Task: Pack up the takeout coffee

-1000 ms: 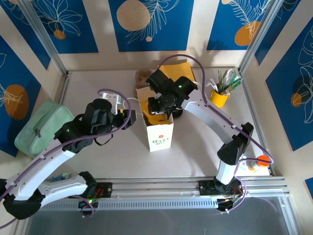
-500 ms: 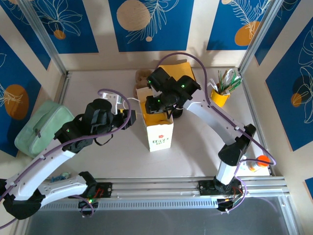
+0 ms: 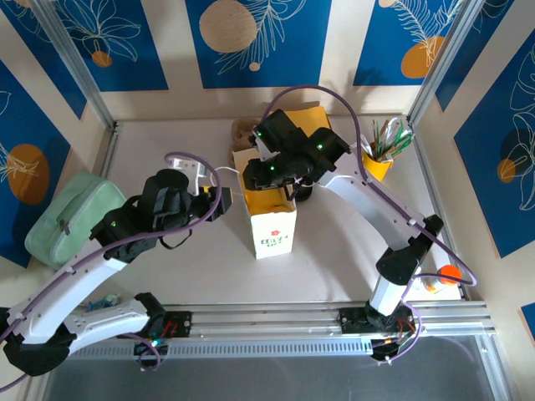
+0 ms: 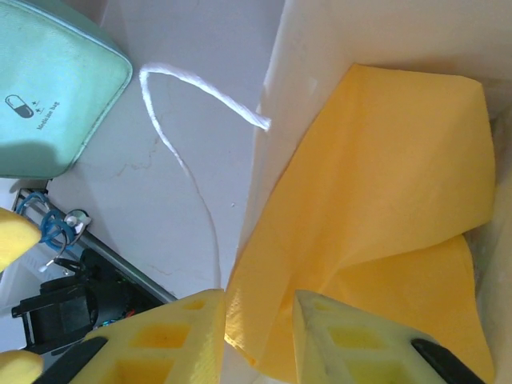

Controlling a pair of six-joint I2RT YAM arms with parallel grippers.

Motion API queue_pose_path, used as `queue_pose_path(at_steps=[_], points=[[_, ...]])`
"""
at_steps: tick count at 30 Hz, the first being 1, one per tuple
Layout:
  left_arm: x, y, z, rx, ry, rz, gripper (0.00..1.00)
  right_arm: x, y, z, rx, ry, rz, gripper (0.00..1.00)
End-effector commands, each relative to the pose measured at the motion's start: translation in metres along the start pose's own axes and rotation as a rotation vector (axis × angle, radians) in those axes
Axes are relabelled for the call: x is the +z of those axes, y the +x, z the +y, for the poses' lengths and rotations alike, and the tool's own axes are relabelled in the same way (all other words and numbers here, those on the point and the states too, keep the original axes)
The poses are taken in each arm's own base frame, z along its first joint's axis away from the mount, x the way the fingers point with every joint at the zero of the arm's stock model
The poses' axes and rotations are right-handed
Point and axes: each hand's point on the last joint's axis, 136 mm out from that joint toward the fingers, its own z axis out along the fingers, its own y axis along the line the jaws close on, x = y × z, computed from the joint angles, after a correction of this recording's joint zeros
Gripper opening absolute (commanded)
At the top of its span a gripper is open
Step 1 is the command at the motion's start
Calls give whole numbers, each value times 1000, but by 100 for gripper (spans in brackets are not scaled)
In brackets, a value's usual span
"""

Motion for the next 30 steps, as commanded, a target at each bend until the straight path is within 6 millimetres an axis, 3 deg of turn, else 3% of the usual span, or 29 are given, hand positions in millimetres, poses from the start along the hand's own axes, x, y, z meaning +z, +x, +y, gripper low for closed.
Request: queue_pose_path(at_steps=[1, 9, 15, 23, 30], points=[[-2, 0, -1, -5, 12, -19, 57, 10, 10, 5, 5, -28, 39, 27], [-3, 0, -1, -2, 9, -17, 57, 46, 27, -10, 39, 28, 132, 27], [-4, 0, 0, -2, 6, -18, 57, 49, 27, -23, 44, 93, 153, 26], [-5, -1, 0, 1, 5, -20, 58, 18, -3, -15, -7, 77, 46, 26], [-5, -3, 0, 5, 2, -23, 58, -19, -49, -17, -92, 105, -131, 28]])
